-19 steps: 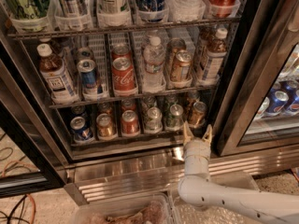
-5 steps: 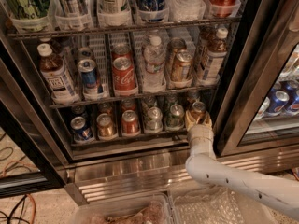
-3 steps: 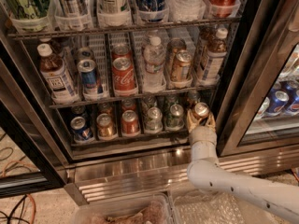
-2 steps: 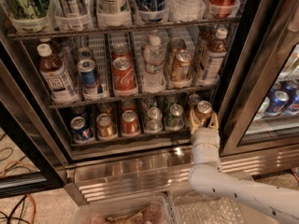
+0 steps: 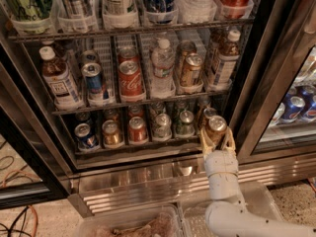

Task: Pick orange can from bottom shelf of fridge

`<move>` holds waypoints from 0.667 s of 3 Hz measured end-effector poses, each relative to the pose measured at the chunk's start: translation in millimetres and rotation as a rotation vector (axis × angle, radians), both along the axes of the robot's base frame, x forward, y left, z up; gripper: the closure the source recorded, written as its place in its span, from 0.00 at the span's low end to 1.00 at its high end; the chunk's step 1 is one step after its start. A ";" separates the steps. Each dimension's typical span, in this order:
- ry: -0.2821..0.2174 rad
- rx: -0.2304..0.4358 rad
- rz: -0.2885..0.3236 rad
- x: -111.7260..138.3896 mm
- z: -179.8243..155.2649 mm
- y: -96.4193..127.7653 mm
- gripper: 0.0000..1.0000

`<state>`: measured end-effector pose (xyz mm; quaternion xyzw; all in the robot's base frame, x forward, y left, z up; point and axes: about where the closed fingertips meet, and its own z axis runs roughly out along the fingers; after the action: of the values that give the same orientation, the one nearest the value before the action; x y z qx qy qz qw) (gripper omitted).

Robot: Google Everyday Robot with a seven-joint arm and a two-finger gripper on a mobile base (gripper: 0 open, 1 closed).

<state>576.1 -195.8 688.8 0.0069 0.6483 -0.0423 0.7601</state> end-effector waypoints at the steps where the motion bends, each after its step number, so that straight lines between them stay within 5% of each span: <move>1: -0.046 0.014 0.130 -53.8 13.0 29.6 1.00; 2: -0.101 0.042 0.281 -86.4 28.8 61.9 1.00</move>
Offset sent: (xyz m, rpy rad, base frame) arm -0.1349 0.1032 0.0488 0.0846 -0.1734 0.4875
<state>489.6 -133.9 717.6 -0.0657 0.6048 0.0785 0.7898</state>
